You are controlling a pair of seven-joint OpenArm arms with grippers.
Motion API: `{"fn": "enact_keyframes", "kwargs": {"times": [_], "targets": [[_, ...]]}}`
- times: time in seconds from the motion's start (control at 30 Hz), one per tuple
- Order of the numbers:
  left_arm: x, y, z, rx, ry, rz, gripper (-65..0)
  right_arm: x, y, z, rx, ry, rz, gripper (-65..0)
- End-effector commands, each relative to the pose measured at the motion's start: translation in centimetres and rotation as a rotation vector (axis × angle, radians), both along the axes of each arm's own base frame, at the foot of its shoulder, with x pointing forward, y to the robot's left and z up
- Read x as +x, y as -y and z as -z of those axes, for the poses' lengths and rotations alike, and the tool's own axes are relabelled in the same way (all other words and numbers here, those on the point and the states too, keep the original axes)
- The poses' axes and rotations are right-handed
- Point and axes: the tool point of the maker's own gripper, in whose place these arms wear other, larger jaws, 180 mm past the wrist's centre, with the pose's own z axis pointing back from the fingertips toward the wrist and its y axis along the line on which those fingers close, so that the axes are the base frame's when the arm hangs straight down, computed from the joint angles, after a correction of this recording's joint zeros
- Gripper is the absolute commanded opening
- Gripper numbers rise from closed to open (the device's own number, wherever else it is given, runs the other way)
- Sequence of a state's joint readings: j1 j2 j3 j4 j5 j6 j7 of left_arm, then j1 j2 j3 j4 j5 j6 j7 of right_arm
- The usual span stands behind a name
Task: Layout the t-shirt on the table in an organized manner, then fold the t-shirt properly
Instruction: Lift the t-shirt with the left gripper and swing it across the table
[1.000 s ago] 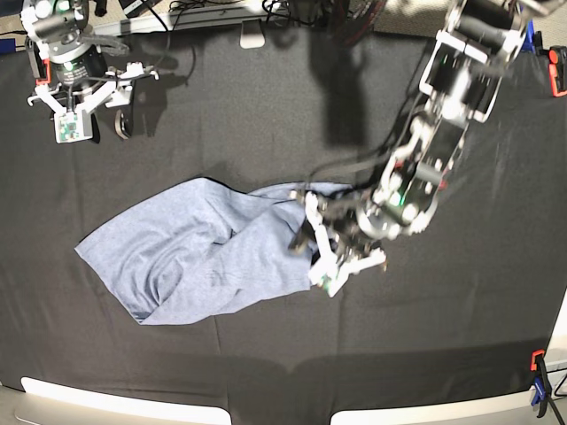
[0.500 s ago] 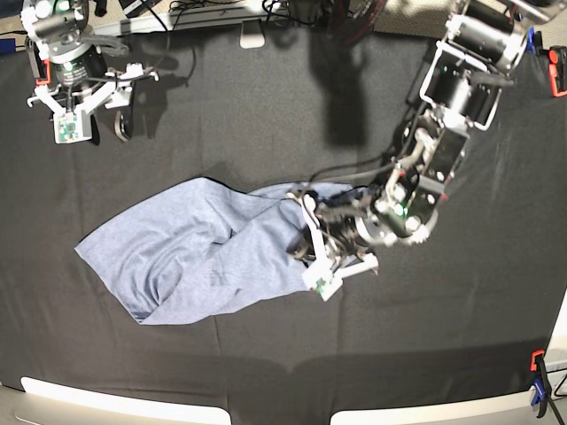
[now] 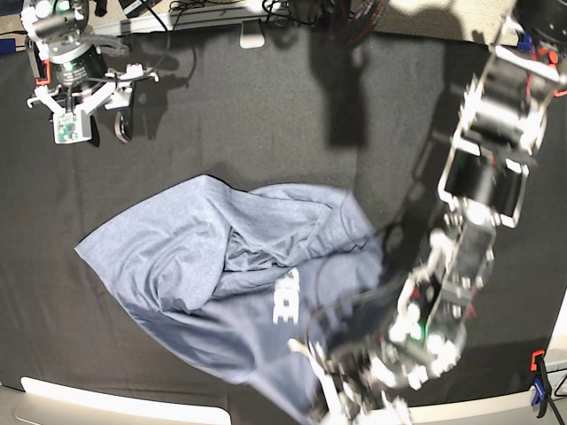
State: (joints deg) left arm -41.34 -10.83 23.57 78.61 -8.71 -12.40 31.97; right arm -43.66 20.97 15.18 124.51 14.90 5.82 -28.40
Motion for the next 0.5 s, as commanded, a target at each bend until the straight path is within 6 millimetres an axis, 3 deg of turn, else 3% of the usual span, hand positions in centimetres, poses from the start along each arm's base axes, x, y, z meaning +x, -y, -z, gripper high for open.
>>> {"fn": "enact_keyframes", "kwargs": {"times": [0.0,0.23,0.33,0.47], "targets": [[0.7,-0.1,-3.8,-0.034,0.079,-0.016,-65.0,0.5,0.2,-1.0,-0.027,0.039,-0.011,-36.4],[1.2,-1.1,-4.1,-0.003,0.090,-0.051,-65.0,0.4,0.5,-1.0,-0.059,0.038,-0.013,-36.4],[2.3,-4.8,-4.1,0.041,0.116,-0.184,-65.0,0.4,0.6,-0.9,-0.060,0.031,-0.011,-36.4],[3.0,-12.2,-3.1,0.150,0.106,-0.346,-65.0,0.4,0.6,-0.9,-0.060,0.032,-0.012,-36.4]]}}
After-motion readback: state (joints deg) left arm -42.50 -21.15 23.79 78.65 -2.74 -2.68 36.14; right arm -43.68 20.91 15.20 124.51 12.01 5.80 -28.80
